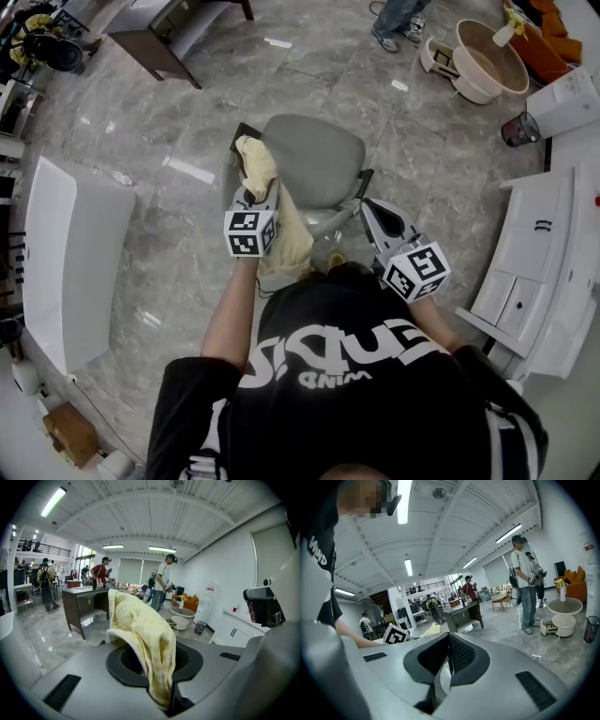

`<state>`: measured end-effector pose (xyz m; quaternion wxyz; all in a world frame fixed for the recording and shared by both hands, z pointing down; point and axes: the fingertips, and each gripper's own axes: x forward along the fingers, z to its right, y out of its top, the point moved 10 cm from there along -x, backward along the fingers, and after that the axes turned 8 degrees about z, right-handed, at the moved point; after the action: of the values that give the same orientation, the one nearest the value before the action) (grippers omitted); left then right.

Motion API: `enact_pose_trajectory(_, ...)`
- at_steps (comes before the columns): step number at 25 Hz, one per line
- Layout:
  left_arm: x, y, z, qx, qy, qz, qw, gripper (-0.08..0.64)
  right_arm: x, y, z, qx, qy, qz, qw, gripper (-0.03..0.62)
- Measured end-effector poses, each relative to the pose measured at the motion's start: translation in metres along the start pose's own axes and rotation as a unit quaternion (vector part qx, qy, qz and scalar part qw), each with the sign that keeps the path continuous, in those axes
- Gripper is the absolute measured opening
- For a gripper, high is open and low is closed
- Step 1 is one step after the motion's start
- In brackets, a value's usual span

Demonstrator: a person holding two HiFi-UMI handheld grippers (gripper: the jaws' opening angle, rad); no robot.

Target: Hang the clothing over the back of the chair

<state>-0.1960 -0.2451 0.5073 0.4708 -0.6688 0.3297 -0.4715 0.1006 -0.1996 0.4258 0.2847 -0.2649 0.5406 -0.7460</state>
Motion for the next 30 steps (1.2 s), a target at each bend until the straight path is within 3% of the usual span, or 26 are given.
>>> enact_pose_trajectory(10, 0.014, -0.010, -0.002, -0.001, 0.007, -0.028, 0.9996, 0.095, 0.011, 0.000, 0.009, 0.004, 0.000, -0.006, 1.000, 0.014)
enact_pose_trajectory(20, 0.022, -0.020, -0.007, -0.024, 0.003, -0.072, 0.9971, 0.310, 0.015, 0.000, 0.008, 0.005, 0.003, -0.009, 1.000, 0.014)
enact_pose_trajectory(30, 0.020, -0.026, -0.003, -0.024, -0.001, -0.083, 0.9963, 0.333, 0.011, -0.002, 0.009, 0.006, -0.002, -0.008, 1.000, 0.014)
